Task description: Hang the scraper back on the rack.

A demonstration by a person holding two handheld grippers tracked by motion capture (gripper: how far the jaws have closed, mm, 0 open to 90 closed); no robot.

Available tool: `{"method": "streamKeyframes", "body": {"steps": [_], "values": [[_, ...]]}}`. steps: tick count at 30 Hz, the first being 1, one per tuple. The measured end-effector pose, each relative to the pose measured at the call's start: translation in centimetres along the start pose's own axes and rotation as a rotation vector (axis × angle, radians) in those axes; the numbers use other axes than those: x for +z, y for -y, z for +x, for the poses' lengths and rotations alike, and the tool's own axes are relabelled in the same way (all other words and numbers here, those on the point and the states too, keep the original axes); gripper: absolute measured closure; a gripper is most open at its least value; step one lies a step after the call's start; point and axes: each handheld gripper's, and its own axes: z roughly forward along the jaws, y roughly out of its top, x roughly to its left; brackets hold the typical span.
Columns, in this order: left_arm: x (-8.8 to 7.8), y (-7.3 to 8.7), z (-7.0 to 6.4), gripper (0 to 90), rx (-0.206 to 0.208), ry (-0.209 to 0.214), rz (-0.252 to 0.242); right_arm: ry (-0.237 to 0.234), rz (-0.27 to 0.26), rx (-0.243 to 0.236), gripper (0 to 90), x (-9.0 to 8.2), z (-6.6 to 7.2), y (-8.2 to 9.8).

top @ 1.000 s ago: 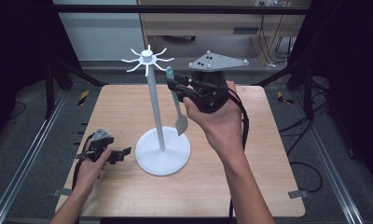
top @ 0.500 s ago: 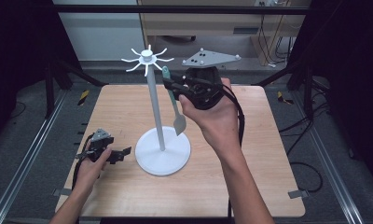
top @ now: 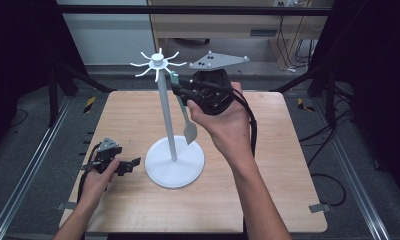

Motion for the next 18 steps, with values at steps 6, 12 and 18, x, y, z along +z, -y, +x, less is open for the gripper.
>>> {"method": "streamKeyframes", "body": {"steps": [6,12,18], "values": [[-0.03,0.0,0.04,4.7,0.0,-0.002,-0.001,0.001,-0.002,-0.002,74.1,0.14,0.1,0.09],[-0.02,0.0,0.04,4.7,-0.002,-0.001,0.0,0.022,-0.006,-0.008,74.0,0.11,0.33,0.21],[-0.01,0.01,0.03,4.7,-0.002,0.001,0.001,0.048,-0.008,-0.027,73.8,0.24,0.62,0.24]]}}
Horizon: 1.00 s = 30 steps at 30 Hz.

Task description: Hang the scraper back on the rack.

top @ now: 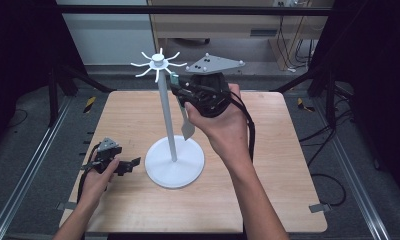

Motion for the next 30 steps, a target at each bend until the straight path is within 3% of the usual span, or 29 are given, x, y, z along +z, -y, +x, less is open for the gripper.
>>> {"method": "streamKeyframes", "body": {"steps": [22,30], "values": [[-0.06,0.03,0.22,4.7,-0.009,0.002,-0.002,0.024,-0.01,-0.002,72.9,0.27,0.03,0.15],[-0.05,0.04,0.22,4.7,-0.009,0.003,-0.001,0.033,-0.008,0.004,68.5,0.3,-0.07,0.17]]}}
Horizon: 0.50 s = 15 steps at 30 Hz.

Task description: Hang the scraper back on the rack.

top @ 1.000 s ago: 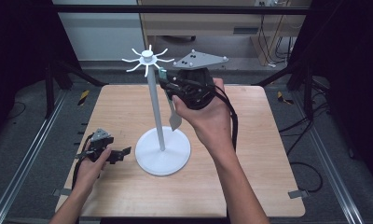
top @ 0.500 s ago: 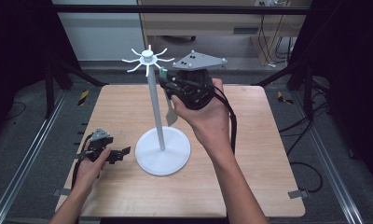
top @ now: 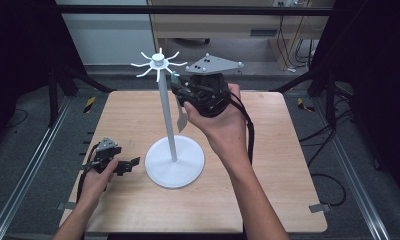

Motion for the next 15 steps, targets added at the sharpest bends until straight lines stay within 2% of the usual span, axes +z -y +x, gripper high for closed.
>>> {"method": "streamKeyframes", "body": {"steps": [7,15], "values": [[0.06,0.03,0.01,4.7,-0.001,0.002,0.002,0.005,0.003,0.002,63.9,-0.14,-0.11,0.14],[0.06,0.02,0.03,4.7,0.001,0.001,0.003,0.026,0.023,-0.002,54.5,-0.9,-0.33,0.89]]}}
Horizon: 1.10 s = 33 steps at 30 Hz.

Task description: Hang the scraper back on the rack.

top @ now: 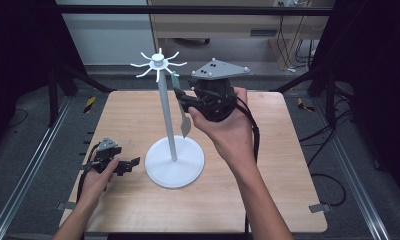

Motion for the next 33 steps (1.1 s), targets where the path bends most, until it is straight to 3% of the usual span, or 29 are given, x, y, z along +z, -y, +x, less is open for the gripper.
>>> {"method": "streamKeyframes", "body": {"steps": [16,33], "values": [[0.0,0.0,0.0,4.7,0.002,-0.004,0.001,0.055,0.071,0.018,37.3,-0.6,-1.5,2.3],[0.1,0.0,0.0,4.7,0.007,-0.005,0.006,0.16,0.111,0.045,19.0,-0.4,-2.9,4.6]]}}
